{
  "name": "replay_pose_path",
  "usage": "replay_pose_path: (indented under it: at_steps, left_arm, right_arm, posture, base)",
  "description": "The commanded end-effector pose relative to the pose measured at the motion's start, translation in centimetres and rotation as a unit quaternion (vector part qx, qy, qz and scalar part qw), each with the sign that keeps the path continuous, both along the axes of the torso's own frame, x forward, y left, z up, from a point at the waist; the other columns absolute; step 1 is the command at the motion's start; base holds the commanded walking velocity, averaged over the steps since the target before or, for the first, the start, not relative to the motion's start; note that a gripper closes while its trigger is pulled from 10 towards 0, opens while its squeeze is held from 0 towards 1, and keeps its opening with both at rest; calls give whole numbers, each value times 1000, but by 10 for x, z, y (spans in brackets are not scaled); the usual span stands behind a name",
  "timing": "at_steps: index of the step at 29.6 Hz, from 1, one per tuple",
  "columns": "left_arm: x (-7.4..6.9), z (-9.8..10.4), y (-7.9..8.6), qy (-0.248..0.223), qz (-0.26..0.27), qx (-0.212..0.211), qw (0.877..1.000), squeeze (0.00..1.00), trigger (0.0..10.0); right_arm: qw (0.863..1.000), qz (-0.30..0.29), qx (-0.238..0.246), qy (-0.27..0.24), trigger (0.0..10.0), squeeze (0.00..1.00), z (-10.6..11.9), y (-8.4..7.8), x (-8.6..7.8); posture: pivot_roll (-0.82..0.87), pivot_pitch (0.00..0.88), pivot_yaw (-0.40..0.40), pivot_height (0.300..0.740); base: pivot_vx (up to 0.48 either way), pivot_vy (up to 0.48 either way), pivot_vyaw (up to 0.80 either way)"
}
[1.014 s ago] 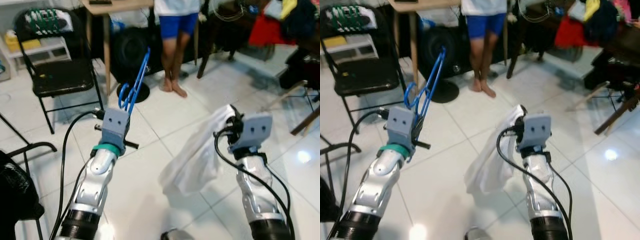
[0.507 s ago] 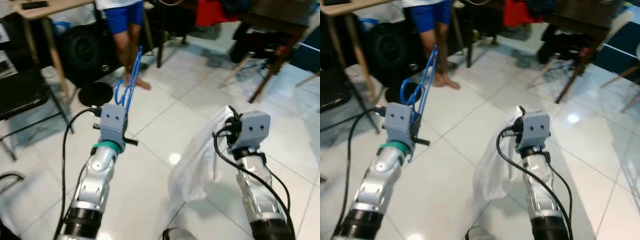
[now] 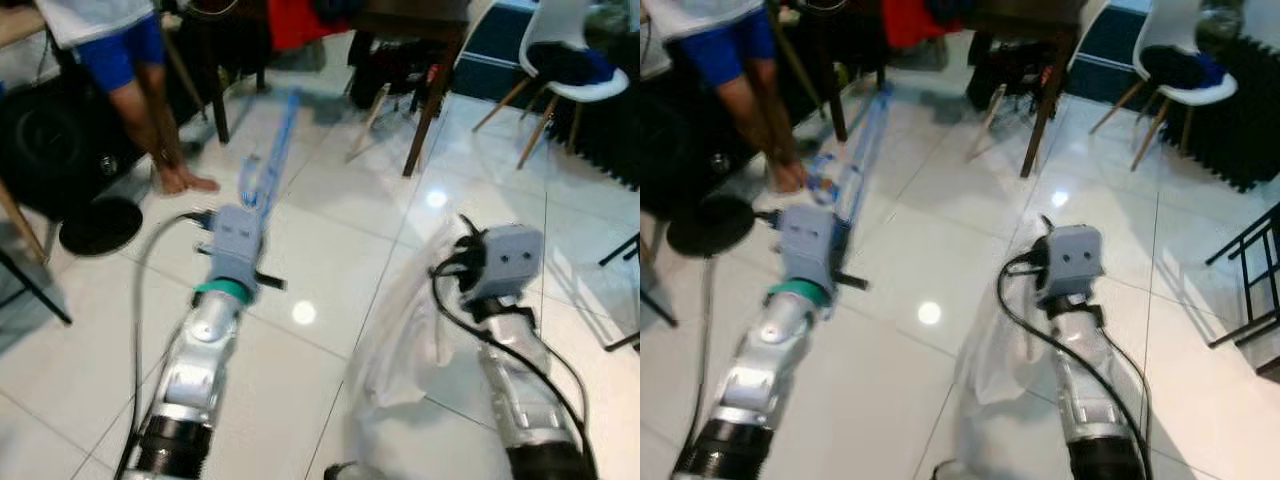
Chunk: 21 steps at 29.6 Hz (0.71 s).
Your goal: Hang hanger
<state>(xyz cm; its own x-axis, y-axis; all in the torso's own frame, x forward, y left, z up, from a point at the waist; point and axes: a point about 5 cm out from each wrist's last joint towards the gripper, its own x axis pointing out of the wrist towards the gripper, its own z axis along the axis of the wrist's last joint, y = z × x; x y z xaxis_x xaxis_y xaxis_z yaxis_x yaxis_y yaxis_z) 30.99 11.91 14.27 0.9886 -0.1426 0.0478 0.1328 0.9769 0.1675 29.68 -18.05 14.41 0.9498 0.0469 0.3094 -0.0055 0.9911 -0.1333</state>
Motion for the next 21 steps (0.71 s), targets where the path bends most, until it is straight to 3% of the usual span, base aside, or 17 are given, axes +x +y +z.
replay_pose_path:
  at_steps: [1, 8, 14, 21]
  left_arm:
    - [-3, -4, 4, 6, 7, 14, 1000, 0, 10000]
    - [-3, 0, 13, -3, 32, 14, 999, 0, 10000]
    - [-4, 1, 16, -6, 43, 14, 999, 0, 10000]
    - [-1, 5, 14, -19, 50, 15, 998, 0, 10000]
  right_arm:
    - [1000, 4, 2, 2, 10000, 0, -2, 2, -1]
    - [999, 35, 6, 5, 10000, 0, -1, 17, 7]
    - [999, 44, 5, 3, 10000, 0, 2, 20, 12]
    - [999, 50, 13, 9, 10000, 0, -2, 22, 8]
  posture:
    - [-62, 0, 28, 740]
    - [-22, 0, -4, 740]
    - [-25, 0, 1, 740]
    - [-40, 0, 16, 740]
  base:
    - [0, 0, -800]
    - [0, 0, -800]
    - [0, 0, -800]
    - [276, 0, -123]
